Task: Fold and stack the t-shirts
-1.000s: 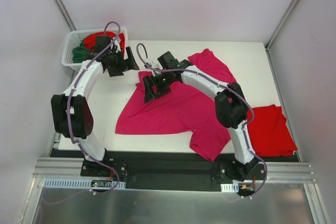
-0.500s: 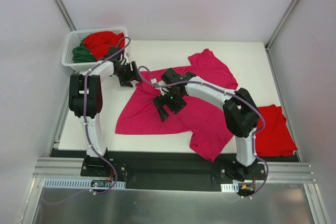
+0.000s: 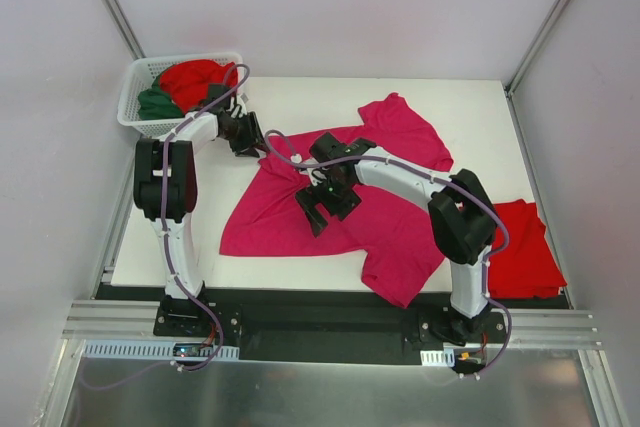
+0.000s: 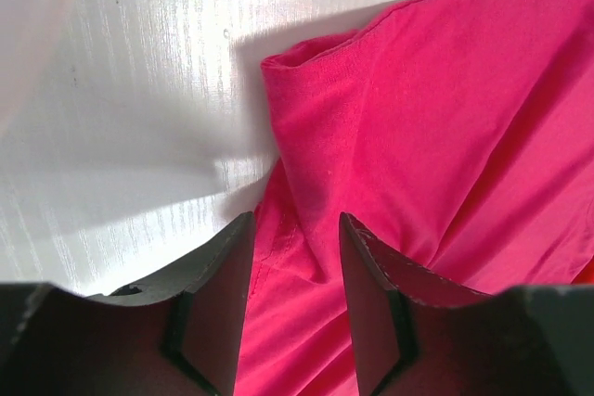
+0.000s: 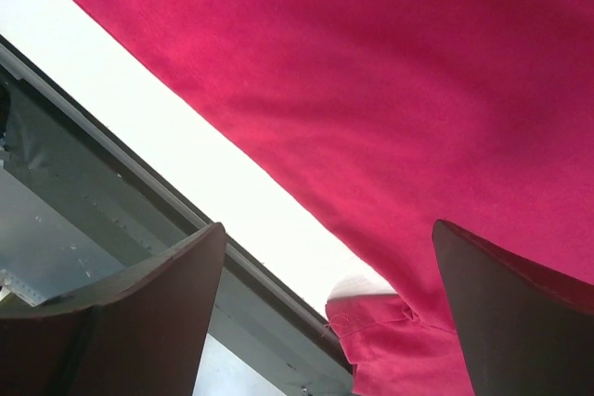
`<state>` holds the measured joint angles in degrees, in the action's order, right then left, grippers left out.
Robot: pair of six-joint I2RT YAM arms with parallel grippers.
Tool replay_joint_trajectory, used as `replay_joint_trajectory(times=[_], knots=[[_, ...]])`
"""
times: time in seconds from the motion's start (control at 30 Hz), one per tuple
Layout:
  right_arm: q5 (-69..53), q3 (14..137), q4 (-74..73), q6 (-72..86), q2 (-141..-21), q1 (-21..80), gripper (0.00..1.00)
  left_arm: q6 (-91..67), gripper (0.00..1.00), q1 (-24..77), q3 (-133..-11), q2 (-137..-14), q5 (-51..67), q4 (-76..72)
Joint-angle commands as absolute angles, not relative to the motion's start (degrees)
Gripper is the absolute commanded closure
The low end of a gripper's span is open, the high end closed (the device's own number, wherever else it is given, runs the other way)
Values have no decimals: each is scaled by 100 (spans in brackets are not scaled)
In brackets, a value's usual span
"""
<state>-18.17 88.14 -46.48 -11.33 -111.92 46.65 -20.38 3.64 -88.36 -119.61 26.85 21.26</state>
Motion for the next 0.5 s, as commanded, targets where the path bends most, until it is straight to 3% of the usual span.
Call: replay_joint_trajectory(times=[0.0,0.47], knots=[[-1749,8780,-4869,-1230,-10925,4684,4,-1995,59,316,-8772,-11883,2672,2083],[-1881,8684,-4913,-1213,-11021,4685,4,-1811,59,281,-8508,-11742,2505,2215]])
